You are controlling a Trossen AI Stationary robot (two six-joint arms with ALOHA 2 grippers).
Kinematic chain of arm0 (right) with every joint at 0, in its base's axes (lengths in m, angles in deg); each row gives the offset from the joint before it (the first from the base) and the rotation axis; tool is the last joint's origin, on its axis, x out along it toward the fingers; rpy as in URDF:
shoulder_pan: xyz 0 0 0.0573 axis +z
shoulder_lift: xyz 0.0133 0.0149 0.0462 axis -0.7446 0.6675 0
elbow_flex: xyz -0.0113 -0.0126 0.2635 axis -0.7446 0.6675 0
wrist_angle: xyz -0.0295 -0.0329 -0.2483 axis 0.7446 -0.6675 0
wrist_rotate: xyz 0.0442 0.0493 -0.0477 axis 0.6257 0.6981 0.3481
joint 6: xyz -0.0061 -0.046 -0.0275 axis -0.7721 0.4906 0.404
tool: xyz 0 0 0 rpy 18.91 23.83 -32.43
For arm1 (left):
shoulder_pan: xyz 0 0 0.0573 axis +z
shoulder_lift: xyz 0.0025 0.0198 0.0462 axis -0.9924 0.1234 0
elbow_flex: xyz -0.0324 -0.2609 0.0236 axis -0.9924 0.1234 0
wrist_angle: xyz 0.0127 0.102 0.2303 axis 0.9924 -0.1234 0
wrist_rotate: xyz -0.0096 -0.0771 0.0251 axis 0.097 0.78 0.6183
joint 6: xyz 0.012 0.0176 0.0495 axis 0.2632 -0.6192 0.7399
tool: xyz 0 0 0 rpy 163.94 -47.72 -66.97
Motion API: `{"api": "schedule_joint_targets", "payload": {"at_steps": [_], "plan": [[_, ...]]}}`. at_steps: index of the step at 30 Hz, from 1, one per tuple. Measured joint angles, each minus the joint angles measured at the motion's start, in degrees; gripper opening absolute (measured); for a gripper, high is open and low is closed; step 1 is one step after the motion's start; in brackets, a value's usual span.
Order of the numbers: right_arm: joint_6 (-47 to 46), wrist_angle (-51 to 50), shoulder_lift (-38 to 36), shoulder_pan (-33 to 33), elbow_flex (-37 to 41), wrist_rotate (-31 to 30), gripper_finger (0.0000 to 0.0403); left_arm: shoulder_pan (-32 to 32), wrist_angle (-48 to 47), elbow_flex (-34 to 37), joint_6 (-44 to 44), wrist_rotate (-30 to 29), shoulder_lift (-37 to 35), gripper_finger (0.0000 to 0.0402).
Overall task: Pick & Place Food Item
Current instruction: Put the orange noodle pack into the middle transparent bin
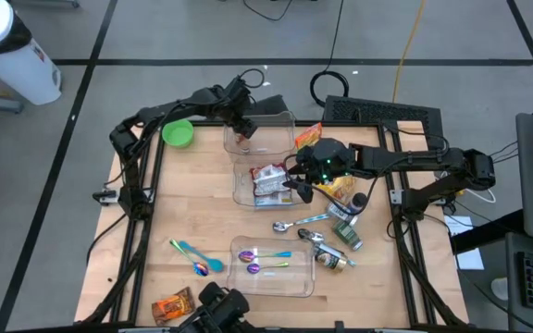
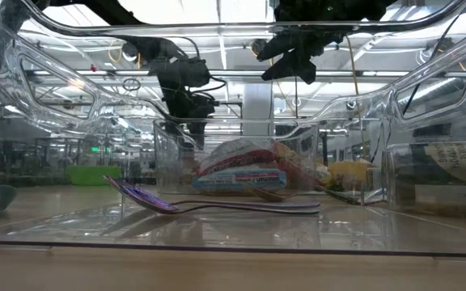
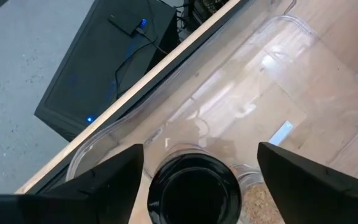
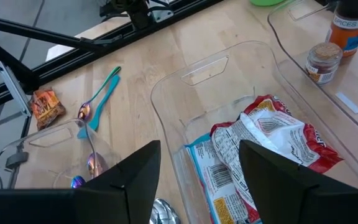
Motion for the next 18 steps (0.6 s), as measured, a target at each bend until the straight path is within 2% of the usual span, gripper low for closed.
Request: {"api": "schedule_joint_targets", "payload": {"at_steps": [3,9,18], "plan": [[0.00,0.00,0.00,0.01,0.00,0.00,0.0210,0.00,0.06,-0.11,0.02,0.13,-1.19,0.0324],[0.22,0.00,0.00,0.01,0.00,0.03,0.0210,0.34,2.06,-0.17,0.80,-0.03,-7.18,0.0294],[-1.04,0.03,0.00,0.02,0.00,0.05,0.0210,0.87,2.31,-0.22,6.85,0.34,-25.13,0.0261]]}}
